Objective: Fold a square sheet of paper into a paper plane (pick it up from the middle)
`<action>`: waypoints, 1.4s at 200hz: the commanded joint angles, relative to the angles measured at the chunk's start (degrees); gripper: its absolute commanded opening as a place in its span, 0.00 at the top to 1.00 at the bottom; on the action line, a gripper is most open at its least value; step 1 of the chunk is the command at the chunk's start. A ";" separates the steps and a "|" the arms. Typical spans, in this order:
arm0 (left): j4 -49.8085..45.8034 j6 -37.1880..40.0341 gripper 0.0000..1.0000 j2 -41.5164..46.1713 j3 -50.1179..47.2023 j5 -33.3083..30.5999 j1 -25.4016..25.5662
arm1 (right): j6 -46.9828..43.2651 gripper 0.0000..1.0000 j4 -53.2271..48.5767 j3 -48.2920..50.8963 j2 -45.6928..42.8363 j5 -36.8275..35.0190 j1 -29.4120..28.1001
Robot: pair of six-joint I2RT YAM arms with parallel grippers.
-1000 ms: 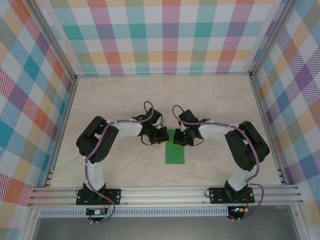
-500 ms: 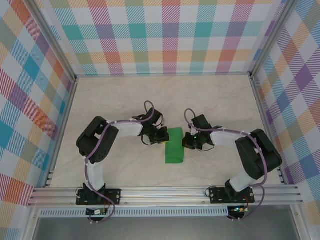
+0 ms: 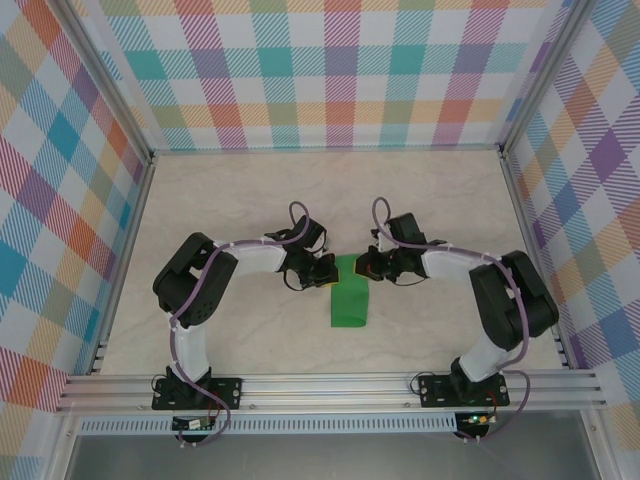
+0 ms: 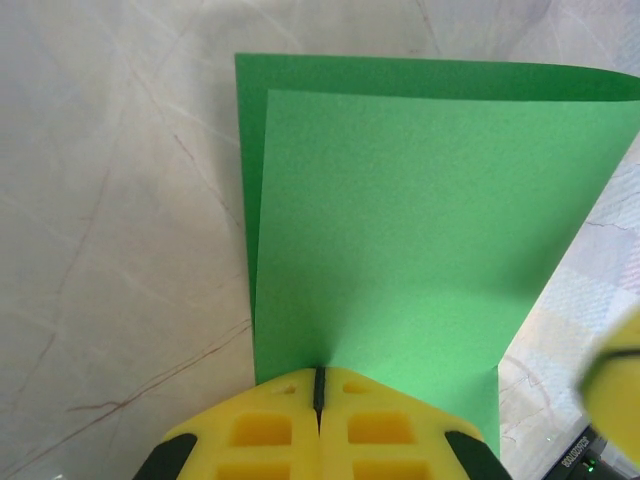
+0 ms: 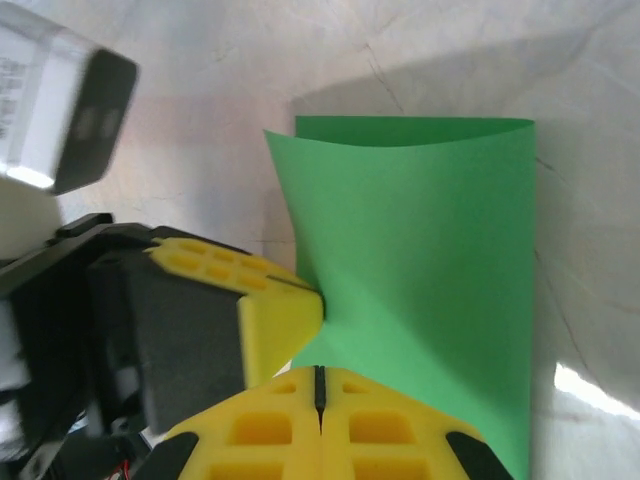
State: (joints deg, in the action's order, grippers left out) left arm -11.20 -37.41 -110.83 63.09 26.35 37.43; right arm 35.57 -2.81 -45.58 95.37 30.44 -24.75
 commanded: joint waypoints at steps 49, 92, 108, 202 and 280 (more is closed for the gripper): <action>-13.50 0.76 1.00 -6.12 -3.70 -10.97 0.19 | -1.78 1.00 4.12 4.19 4.55 2.89 2.41; -13.25 0.58 1.00 -6.57 -4.46 -11.33 0.19 | -3.50 1.00 6.39 9.92 1.81 1.18 8.39; -12.97 0.58 1.00 -6.64 -4.62 -11.17 0.19 | -3.58 1.00 5.94 9.59 -0.52 0.51 9.24; -13.19 0.73 1.00 -7.21 -3.94 -10.88 0.14 | 0.21 1.00 9.62 0.26 4.34 3.12 0.52; -13.88 1.44 1.00 -7.43 -4.85 -11.70 0.21 | 1.09 1.00 10.81 1.13 8.91 -4.12 6.58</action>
State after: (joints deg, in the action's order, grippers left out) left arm -11.97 -37.41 -111.15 63.46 26.04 37.50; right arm 35.94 5.85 -45.69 103.68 30.81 -22.22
